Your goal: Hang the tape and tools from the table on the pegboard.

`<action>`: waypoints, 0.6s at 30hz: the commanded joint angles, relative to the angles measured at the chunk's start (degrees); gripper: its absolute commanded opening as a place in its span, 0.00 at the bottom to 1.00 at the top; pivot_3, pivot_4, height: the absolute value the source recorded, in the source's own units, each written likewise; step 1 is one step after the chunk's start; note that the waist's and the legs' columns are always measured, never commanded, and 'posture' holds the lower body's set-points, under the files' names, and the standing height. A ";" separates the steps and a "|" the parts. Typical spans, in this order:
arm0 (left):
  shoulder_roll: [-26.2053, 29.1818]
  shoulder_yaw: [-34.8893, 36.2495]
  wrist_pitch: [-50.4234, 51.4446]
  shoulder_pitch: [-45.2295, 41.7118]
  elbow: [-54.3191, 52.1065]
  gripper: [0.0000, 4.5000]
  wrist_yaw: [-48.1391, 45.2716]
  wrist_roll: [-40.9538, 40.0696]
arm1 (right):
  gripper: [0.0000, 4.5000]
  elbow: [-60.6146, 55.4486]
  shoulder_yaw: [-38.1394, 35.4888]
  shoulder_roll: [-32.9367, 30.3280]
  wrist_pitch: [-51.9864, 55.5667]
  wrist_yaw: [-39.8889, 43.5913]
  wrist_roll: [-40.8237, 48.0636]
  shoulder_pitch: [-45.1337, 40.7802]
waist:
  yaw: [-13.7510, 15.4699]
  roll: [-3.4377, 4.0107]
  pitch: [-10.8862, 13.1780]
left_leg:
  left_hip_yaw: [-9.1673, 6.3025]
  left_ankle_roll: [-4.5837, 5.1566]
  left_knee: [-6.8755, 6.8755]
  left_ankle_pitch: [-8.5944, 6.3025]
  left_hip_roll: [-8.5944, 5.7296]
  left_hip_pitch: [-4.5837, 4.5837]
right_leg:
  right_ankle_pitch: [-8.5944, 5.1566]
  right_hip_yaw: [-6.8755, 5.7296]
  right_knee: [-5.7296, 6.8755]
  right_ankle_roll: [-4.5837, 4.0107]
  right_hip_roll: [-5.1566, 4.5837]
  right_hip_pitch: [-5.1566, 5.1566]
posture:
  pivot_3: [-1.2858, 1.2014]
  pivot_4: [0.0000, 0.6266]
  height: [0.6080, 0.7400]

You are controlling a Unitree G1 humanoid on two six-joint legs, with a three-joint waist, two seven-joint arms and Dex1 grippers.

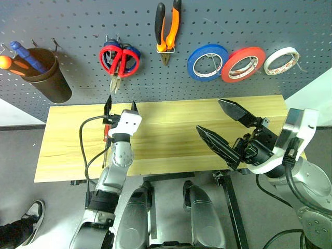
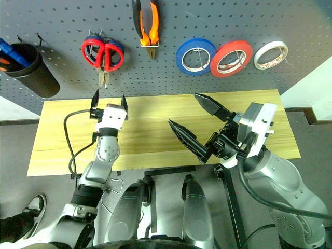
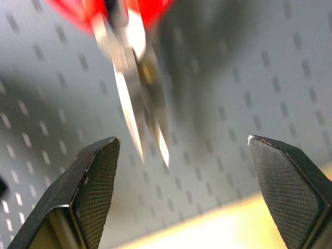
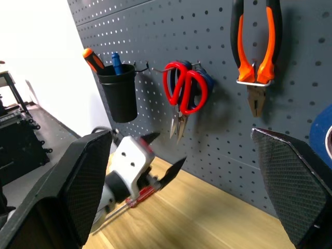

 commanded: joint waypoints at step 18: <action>18.69 16.95 67.52 -13.00 -8.97 0.91 -32.85 -28.42 | 1.00 -2.50 1.11 -1.99 -1.25 0.46 -1.00 2.13 | -0.14 0.02 0.02 | -0.04 -0.11 -0.04 0.08 -0.09 0.04 | -0.03 0.09 0.06 0.00 0.20 -0.04 | 0.51 0.64 0.82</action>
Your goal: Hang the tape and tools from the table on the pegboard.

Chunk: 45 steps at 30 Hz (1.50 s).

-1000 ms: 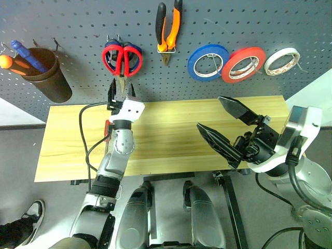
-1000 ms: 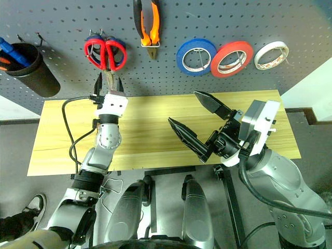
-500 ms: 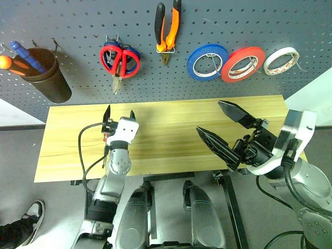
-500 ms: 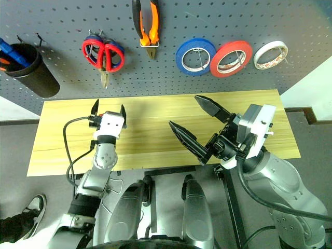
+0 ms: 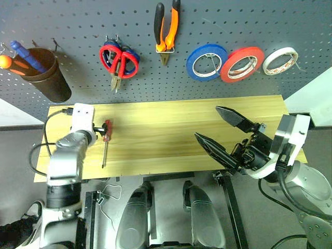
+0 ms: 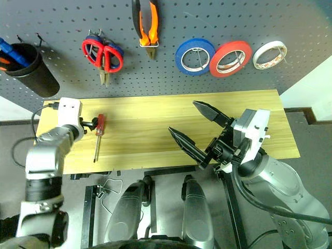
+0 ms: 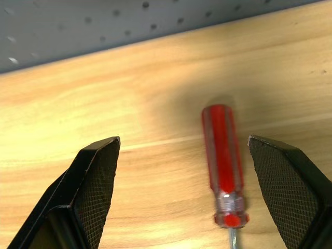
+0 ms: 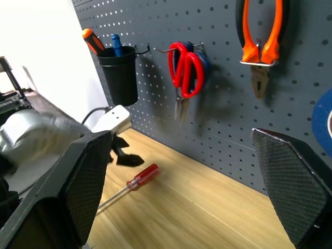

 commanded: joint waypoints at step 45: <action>4.28 -10.56 4.51 1.93 -9.78 0.15 -13.93 -14.22 | 1.00 -1.98 1.61 -0.75 -1.25 -0.83 -1.89 1.62 | 0.29 -0.01 0.00 | -0.09 -0.02 -0.03 0.00 0.12 -0.03 | 0.01 0.06 -0.06 -0.02 -0.11 -0.05 | 0.50 0.61 0.82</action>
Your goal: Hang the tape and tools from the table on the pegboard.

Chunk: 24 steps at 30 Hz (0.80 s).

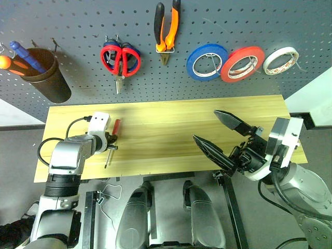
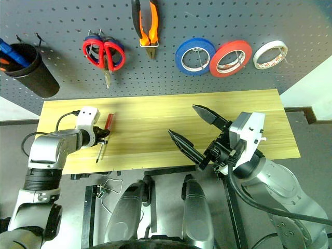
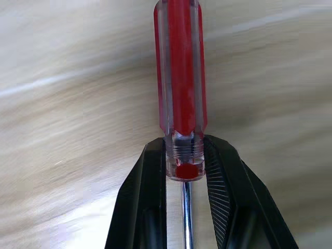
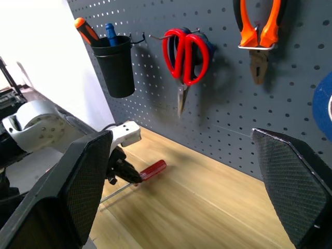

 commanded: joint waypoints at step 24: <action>-7.13 -7.41 -48.97 18.19 -20.16 0.15 22.64 19.60 | 1.00 10.34 2.05 2.07 -9.07 14.00 -6.78 -7.85 | 2.45 -0.15 -6.14 | 0.14 -0.04 -0.03 0.02 -0.14 0.02 | 0.08 -0.16 -0.40 -0.06 0.06 0.30 | 0.55 0.23 0.82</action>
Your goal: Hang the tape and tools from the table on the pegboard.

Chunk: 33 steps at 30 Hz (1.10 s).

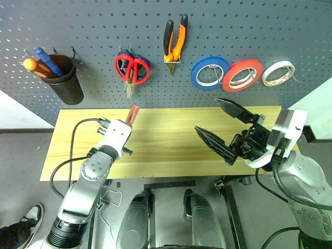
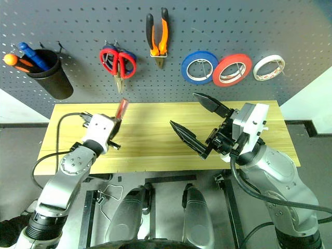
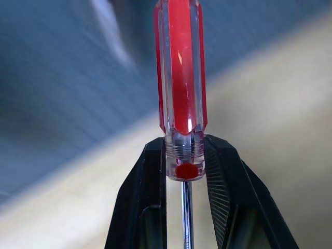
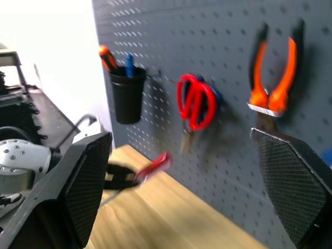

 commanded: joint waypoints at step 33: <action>-1.56 13.01 -42.47 -35.23 35.90 0.15 29.76 17.26 | 1.00 7.48 3.36 -0.79 0.44 14.55 0.63 -9.16 | 4.23 0.37 -9.14 | 0.02 0.15 -0.15 -0.14 0.25 1.97 | 0.46 -0.33 -1.56 -0.21 0.39 2.59 | 0.54 0.18 0.82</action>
